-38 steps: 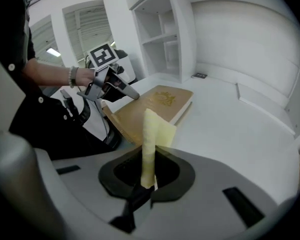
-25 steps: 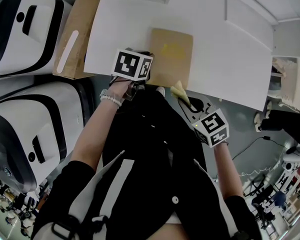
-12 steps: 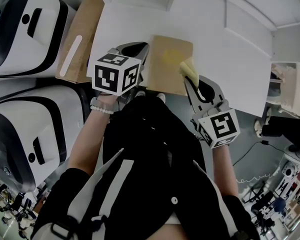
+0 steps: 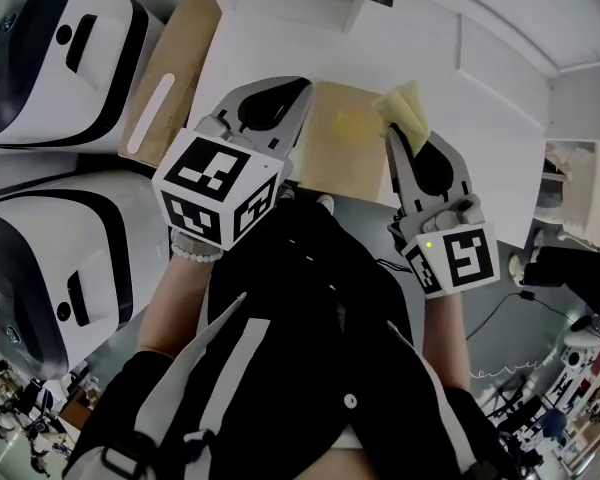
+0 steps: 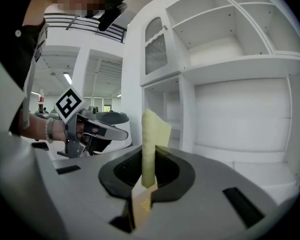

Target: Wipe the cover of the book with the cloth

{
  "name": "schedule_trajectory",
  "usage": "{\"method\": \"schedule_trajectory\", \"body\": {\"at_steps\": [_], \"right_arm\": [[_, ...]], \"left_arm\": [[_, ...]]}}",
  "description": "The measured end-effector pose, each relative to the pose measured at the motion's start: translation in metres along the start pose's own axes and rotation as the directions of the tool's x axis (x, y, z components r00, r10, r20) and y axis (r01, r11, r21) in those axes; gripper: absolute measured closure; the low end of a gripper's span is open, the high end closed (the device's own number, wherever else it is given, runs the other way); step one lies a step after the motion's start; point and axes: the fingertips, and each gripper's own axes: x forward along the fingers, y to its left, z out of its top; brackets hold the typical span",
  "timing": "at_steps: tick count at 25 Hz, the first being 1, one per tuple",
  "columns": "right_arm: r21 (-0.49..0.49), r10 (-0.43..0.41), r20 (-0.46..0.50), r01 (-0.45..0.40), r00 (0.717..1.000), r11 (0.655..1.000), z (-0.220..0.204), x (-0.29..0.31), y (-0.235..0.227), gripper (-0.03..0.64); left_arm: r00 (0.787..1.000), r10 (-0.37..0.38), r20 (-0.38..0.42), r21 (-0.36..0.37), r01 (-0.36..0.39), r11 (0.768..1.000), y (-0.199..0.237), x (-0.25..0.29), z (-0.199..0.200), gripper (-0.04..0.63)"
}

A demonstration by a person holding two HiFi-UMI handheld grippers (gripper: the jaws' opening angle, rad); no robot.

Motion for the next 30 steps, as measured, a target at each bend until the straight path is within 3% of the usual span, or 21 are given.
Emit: {"method": "schedule_trajectory", "body": {"at_steps": [10,30], "right_arm": [[0.016,0.02,0.065,-0.021,0.998,1.0,0.023,0.012,0.011,0.581],[0.007,0.009,0.032,-0.009,0.999,1.0,0.024,0.015,0.009,0.581]], "left_arm": [[0.994,0.007,0.111,0.141,-0.023,0.99,-0.015,-0.018,0.032,0.594],[0.994,-0.03,0.108,0.106,0.019,0.994,-0.024,-0.016,0.033,0.594]]}}
